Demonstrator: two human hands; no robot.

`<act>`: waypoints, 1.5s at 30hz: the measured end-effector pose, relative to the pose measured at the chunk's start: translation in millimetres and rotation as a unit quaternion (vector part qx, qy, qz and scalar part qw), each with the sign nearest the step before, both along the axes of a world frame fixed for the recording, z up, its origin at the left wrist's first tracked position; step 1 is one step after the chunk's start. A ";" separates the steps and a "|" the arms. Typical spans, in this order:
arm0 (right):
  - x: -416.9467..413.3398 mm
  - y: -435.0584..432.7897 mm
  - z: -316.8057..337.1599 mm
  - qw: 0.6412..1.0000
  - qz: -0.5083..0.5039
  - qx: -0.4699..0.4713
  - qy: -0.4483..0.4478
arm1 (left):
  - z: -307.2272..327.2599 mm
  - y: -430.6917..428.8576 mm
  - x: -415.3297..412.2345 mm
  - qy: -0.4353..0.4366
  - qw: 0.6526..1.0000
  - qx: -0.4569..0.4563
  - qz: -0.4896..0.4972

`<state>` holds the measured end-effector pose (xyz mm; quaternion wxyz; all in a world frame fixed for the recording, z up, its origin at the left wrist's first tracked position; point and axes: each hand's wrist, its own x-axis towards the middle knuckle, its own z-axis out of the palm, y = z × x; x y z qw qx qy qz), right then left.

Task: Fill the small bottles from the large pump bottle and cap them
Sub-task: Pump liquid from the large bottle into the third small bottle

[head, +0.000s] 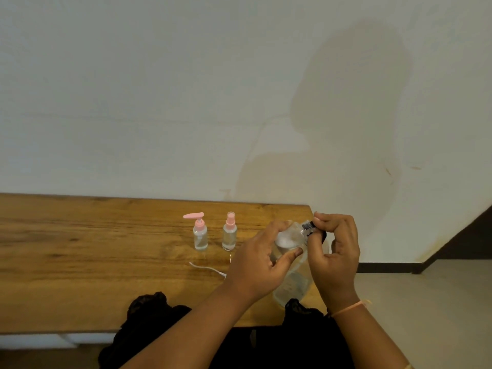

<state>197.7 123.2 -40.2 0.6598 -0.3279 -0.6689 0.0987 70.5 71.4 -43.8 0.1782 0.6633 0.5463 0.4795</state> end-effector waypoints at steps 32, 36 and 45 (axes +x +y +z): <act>-5.3 -2.4 8.7 0.999 -0.024 -0.003 -0.028 | -0.6 5.2 -1.6 0.006 0.999 0.026 0.018; 0.9 -1.6 2.1 0.999 -0.012 0.004 -0.053 | 1.9 2.0 -1.1 0.023 1.000 0.008 0.013; -3.2 -9.8 8.5 0.999 -0.022 0.013 -0.031 | -0.9 2.1 1.6 -0.003 0.999 0.029 0.016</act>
